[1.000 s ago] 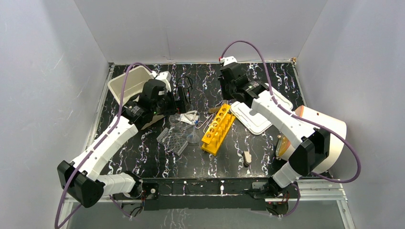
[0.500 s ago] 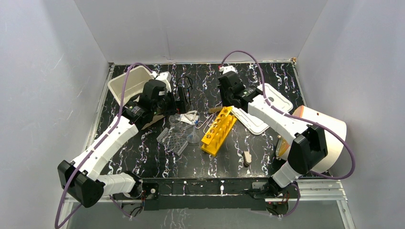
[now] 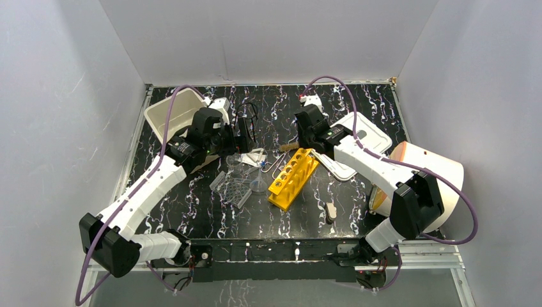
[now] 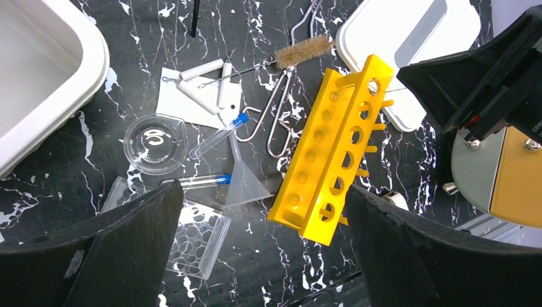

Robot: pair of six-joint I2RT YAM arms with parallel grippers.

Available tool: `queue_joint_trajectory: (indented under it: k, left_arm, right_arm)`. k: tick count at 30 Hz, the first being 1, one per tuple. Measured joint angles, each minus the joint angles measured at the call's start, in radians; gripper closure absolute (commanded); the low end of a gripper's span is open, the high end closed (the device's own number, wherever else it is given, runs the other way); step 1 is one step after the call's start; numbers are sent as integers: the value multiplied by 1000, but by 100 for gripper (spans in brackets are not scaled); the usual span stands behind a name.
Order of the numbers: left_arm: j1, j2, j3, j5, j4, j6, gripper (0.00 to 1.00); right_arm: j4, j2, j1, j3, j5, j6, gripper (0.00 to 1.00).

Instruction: Organize the chemistry lab equipment

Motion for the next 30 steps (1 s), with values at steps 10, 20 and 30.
queue_joint_trajectory:
  k: [10,20,30]
  left_arm:
    - [6,4,1,-1,-2,15,2]
    - [10,4,46,-5,-59,-2,2]
    - [14,-21,173,-1,-208,-120,12]
  right_arm:
    - [-124,7,0,100,-25,31,24]
    - [-220,6,0,341,-61,47,27]
    - [-283,119,23,552,-170,82,34]
